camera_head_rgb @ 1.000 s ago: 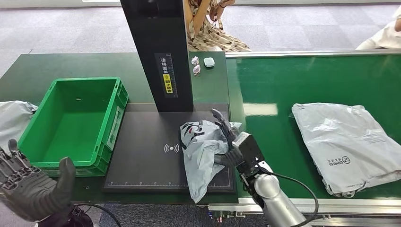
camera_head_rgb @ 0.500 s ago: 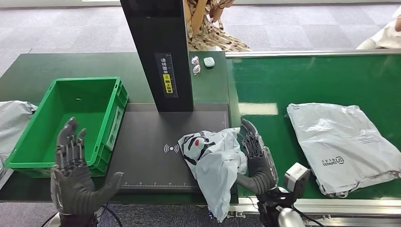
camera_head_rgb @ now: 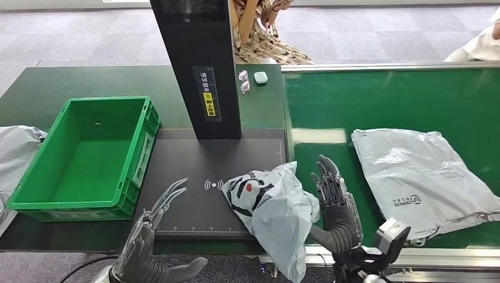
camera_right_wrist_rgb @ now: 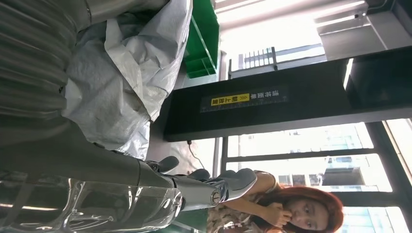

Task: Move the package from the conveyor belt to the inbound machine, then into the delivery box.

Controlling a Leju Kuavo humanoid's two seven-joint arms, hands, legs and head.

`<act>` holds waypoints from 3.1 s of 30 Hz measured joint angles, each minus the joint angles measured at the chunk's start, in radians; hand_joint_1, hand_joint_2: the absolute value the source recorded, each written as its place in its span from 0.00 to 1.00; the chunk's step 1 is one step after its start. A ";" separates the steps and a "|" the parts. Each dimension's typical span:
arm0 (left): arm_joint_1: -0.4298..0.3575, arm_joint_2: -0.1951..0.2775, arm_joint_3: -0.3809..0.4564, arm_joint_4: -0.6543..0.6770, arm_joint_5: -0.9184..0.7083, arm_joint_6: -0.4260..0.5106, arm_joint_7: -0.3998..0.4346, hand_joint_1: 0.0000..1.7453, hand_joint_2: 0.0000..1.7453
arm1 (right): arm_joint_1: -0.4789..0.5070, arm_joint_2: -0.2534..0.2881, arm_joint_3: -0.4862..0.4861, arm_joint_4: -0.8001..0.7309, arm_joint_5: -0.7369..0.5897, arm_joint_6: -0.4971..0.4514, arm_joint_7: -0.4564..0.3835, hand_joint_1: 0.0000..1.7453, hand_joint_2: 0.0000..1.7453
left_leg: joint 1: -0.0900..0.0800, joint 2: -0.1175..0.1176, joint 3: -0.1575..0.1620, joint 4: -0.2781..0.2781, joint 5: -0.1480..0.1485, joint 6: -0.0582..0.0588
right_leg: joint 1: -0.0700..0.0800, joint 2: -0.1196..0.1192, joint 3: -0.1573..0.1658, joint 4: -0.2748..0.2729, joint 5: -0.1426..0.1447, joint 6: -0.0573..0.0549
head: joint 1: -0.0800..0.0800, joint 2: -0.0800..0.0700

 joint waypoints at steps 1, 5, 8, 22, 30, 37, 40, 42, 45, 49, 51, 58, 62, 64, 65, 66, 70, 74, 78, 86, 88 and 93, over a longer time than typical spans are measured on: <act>-0.006 0.003 -0.003 0.000 0.005 -0.008 0.002 0.00 1.00 | 0.004 0.003 -0.005 -0.006 0.001 0.000 0.003 0.00 1.00 | 0.000 0.000 0.000 0.000 0.000 0.000 | 0.000 0.000 0.000 0.000 0.000 0.000 | 0.000 0.000; -0.022 0.014 -0.015 0.001 0.015 -0.032 0.008 0.00 1.00 | 0.020 0.015 -0.027 -0.031 0.003 0.000 0.016 0.00 1.00 | 0.000 0.000 0.000 0.000 0.000 0.000 | 0.000 0.000 0.000 0.000 0.000 0.000 | 0.000 0.000; -0.035 0.018 -0.021 0.006 0.049 -0.064 0.013 0.00 1.00 | 0.029 0.021 -0.041 -0.047 0.006 0.001 0.019 0.00 1.00 | 0.000 0.000 0.000 0.000 0.000 0.000 | 0.000 0.000 0.000 0.000 0.000 0.000 | 0.000 0.000; -0.232 -0.025 -0.249 0.382 0.263 -0.288 0.137 0.00 1.00 | 0.009 0.040 -0.054 -0.057 0.014 -0.017 0.047 0.00 1.00 | -0.001 0.000 0.000 0.000 0.001 0.001 | 0.000 0.000 0.001 0.000 0.000 0.000 | 0.000 0.000; -0.341 -0.078 -0.343 0.642 0.278 -0.314 0.158 0.00 1.00 | 0.014 0.040 -0.053 -0.058 0.015 -0.053 0.045 0.00 1.00 | -0.001 0.000 0.000 0.000 0.001 0.001 | 0.000 0.000 0.001 0.000 0.000 0.000 | 0.000 0.000; -0.416 -0.119 -0.390 0.786 0.316 -0.283 0.140 0.00 1.00 | 0.021 0.044 -0.052 -0.064 0.021 -0.074 0.047 0.00 1.00 | -0.001 0.000 0.000 0.000 0.001 0.001 | 0.000 0.000 0.001 0.000 0.000 0.000 | 0.000 0.000; -0.438 -0.140 -0.393 0.824 0.331 -0.232 0.147 0.00 1.00 | 0.030 0.054 -0.054 -0.072 0.034 -0.074 0.053 0.00 1.00 | -0.001 0.000 0.000 0.000 0.001 0.001 | 0.000 0.000 0.001 0.000 0.000 0.000 | 0.000 0.000; -0.448 -0.154 -0.394 0.839 0.332 -0.202 0.156 0.00 1.00 | 0.040 0.060 -0.056 -0.079 0.041 -0.074 0.055 0.00 1.00 | -0.001 0.000 0.000 0.000 0.001 0.001 | 0.000 0.000 0.001 0.000 0.000 0.000 | 0.000 0.000; -0.458 -0.170 -0.393 0.855 0.327 -0.167 0.163 0.00 1.00 | 0.049 0.067 -0.059 -0.086 0.049 -0.072 0.059 0.00 1.00 | -0.001 0.000 0.000 0.000 0.001 0.001 | 0.000 0.000 0.001 0.000 0.000 0.000 | 0.000 0.000; -0.464 -0.187 -0.389 0.859 0.309 -0.085 0.180 0.25 1.00 | 0.056 0.073 -0.063 -0.092 0.062 -0.072 0.064 0.00 1.00 | -0.001 0.000 0.000 0.000 0.001 0.001 | 0.000 0.000 0.001 0.000 0.000 0.000 | 0.000 0.000; -0.464 -0.197 -0.377 0.859 0.301 -0.018 0.189 0.75 1.00 | 0.062 0.074 -0.065 -0.095 0.069 -0.074 0.065 0.00 1.00 | -0.001 0.000 0.000 0.000 0.001 0.001 | 0.000 0.000 0.001 0.000 0.000 0.000 | 0.000 0.000; -0.466 -0.228 -0.287 0.859 0.331 0.206 0.178 1.00 1.00 | 0.074 0.074 -0.064 -0.099 0.074 -0.092 0.067 0.00 1.00 | 0.000 0.000 0.000 0.000 0.001 0.001 | 0.000 0.000 0.001 0.000 0.000 0.000 | 0.000 0.000; -0.467 -0.234 -0.253 0.859 0.357 0.237 0.158 1.00 1.00 | 0.071 0.074 -0.059 -0.097 0.075 -0.098 0.069 0.00 1.00 | 0.000 0.000 0.000 0.000 0.001 0.001 | 0.000 0.000 0.001 0.000 0.000 0.000 | 0.000 0.000; -0.468 -0.236 -0.240 0.859 0.373 0.253 0.147 1.00 1.00 | 0.070 0.074 -0.059 -0.097 0.075 -0.104 0.069 0.00 1.00 | -0.001 0.000 0.000 0.000 0.001 0.001 | 0.000 0.000 0.001 0.000 0.000 0.000 | 0.000 0.000; -0.470 -0.236 -0.234 0.859 0.383 0.262 0.141 1.00 1.00 | 0.070 0.074 -0.058 -0.097 0.075 -0.107 0.069 0.00 1.00 | -0.001 0.000 0.000 0.000 0.001 0.001 | 0.000 0.000 0.001 0.000 0.000 0.000 | 0.000 0.000; -0.471 -0.237 -0.228 0.858 0.393 0.272 0.135 1.00 1.00 | 0.070 0.074 -0.058 -0.097 0.076 -0.110 0.069 0.00 1.00 | -0.001 0.000 0.000 0.000 0.001 0.001 | 0.000 0.000 0.001 0.000 0.000 0.000 | 0.000 0.000; -0.477 -0.237 -0.205 0.851 0.422 0.296 0.124 1.00 1.00 | 0.069 0.074 -0.058 -0.097 0.083 -0.118 0.073 0.00 1.00 | -0.001 0.000 0.000 0.000 0.001 0.001 | 0.000 0.000 0.001 0.000 0.000 0.000 | 0.000 0.000; -0.477 -0.237 -0.190 0.838 0.429 0.297 0.121 1.00 1.00 | 0.070 0.074 -0.058 -0.097 0.087 -0.126 0.078 0.00 1.00 | -0.001 0.000 0.000 0.000 0.001 0.001 | 0.000 0.000 0.001 0.000 0.000 0.000 | 0.000 0.000; -0.478 -0.227 -0.189 0.820 0.415 0.247 0.129 1.00 1.00 | 0.071 0.074 -0.059 -0.097 0.087 -0.126 0.079 0.00 1.00 | -0.001 0.000 0.000 0.000 0.001 0.001 | 0.000 0.000 0.001 0.000 0.000 0.000 | 0.000 0.000; -0.475 -0.183 -0.240 0.776 0.367 0.109 0.171 0.29 1.00 | 0.068 0.073 -0.060 -0.097 0.093 -0.124 0.072 0.00 1.00 | -0.001 0.000 0.000 0.000 0.001 0.001 | 0.000 0.000 0.001 0.000 0.000 0.000 | 0.000 0.000; -0.475 -0.174 -0.246 0.766 0.360 0.085 0.174 0.00 1.00 | 0.069 0.073 -0.061 -0.100 0.094 -0.126 0.059 0.00 1.00 | -0.001 0.000 0.000 0.000 0.001 0.001 | 0.000 0.000 0.001 0.000 0.000 0.000 | 0.000 0.000; -0.447 -0.144 -0.263 0.711 0.313 0.019 0.179 0.00 1.00 | 0.075 0.070 -0.084 -0.144 0.117 -0.132 0.035 0.00 1.00 | -0.001 0.000 0.000 0.000 0.001 0.001 | 0.000 0.000 0.001 0.000 0.000 0.000 | 0.000 0.000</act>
